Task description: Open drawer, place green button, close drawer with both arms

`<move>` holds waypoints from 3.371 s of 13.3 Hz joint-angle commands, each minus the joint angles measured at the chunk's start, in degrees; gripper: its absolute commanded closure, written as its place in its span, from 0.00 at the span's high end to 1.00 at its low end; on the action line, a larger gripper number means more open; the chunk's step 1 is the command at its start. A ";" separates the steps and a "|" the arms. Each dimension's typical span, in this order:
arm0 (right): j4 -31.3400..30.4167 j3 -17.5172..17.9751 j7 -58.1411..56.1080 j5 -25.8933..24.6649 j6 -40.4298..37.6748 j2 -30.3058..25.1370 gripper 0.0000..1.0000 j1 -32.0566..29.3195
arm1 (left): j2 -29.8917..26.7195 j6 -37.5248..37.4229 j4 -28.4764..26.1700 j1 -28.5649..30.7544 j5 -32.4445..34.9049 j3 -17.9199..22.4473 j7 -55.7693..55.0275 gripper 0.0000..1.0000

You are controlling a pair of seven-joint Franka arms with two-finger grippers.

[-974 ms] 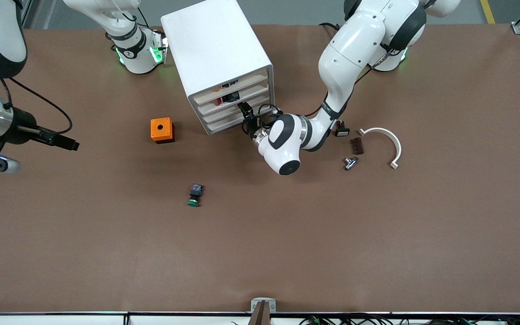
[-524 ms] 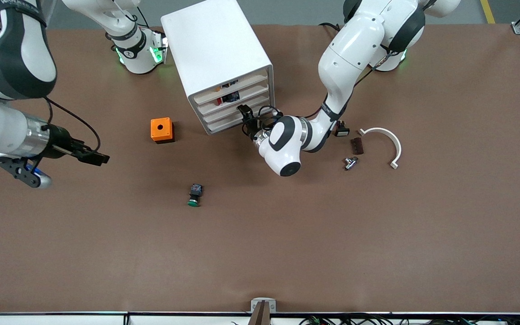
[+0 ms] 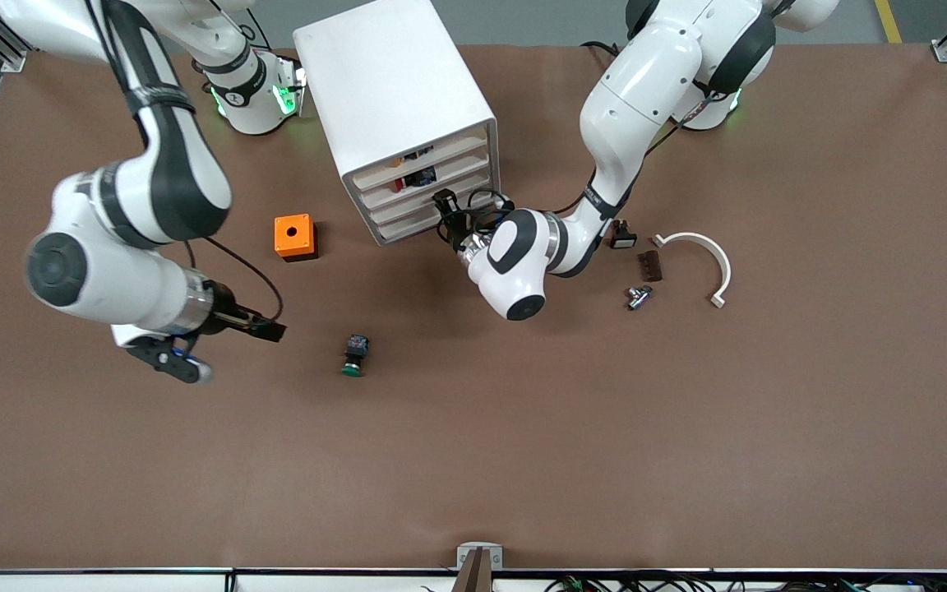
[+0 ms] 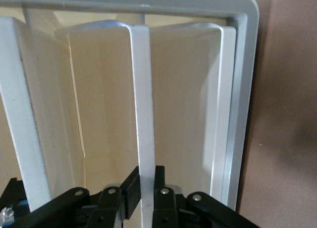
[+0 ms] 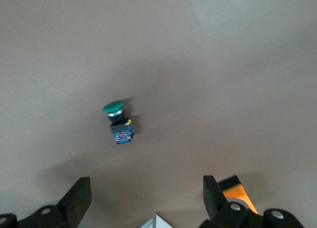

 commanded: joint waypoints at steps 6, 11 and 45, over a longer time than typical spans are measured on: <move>0.65 -0.44 -4.76 -0.20 15.19 12.97 1.00 5.68 | 0.78 2.09 4.03 5.20 0.17 1.08 3.81 0.00; 0.30 -0.44 -6.69 -0.38 18.97 15.61 1.00 7.89 | 0.78 4.99 4.39 10.29 -0.01 1.08 12.79 0.02; -1.19 3.33 39.41 0.94 2.02 3.41 0.03 10.16 | -33.14 -11.97 4.22 20.24 52.28 -0.24 67.26 1.00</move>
